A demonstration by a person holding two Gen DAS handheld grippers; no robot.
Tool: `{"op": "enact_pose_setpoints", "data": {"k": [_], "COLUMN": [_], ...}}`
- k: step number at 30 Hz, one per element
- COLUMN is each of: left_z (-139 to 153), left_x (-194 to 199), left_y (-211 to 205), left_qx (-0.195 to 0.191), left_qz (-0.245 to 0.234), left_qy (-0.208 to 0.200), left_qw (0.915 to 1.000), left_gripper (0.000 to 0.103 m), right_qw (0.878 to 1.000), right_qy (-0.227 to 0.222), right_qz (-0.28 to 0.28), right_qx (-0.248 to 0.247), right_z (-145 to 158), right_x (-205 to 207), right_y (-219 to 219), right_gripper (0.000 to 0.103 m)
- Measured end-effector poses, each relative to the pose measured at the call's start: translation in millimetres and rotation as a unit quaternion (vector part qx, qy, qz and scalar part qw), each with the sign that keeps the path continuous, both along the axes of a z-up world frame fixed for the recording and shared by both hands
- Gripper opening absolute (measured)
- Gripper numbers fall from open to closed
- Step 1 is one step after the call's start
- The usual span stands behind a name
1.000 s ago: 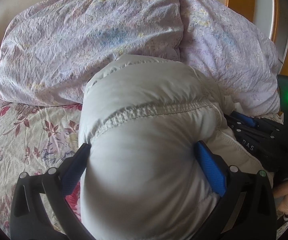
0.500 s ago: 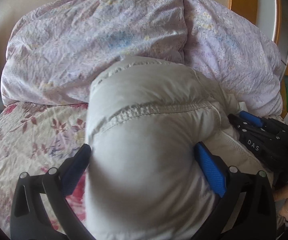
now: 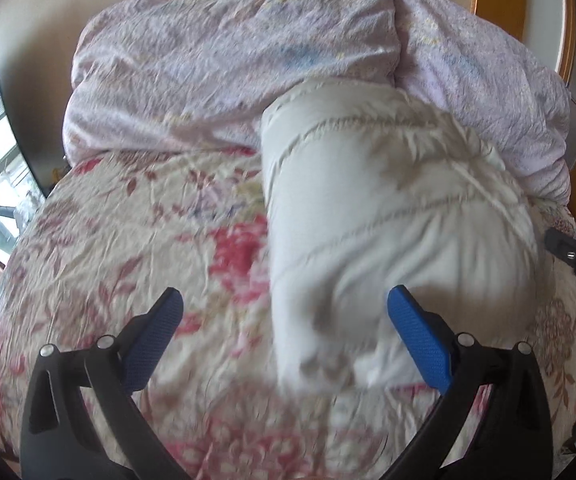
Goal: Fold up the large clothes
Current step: 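Open both tools and pull them back from the jacket bundle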
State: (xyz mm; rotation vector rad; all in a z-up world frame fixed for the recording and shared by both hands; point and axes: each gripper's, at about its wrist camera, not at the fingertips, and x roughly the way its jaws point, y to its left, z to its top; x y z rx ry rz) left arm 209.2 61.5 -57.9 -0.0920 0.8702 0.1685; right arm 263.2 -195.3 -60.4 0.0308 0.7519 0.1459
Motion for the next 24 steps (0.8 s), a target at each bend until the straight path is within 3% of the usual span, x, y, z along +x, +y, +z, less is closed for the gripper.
{"op": "enact_pose_setpoints", "data": {"k": [11, 24], "left_z": [-6.9, 2.4], "left_x": [-74.8, -91.5], "left_y": [-17.3, -28.6], "left_qx": [-0.007, -0.006], "left_qz": [-0.010, -0.022], "left_qy": [0.021, 0.040], "left_qw": [0.9997, 0.9989], "left_gripper": [0.101, 0.101], "right_qw": [0.999, 0.997], "right_qy": [0.035, 0.078], "right_qz": [0.011, 0.017], "right_qx": [0.001, -0.003], "right_z": [-11.7, -14.7], "right_x": [-82.3, -110.5], "right_y": [-5.6, -5.4], "right_gripper": [0.102, 0.102]}}
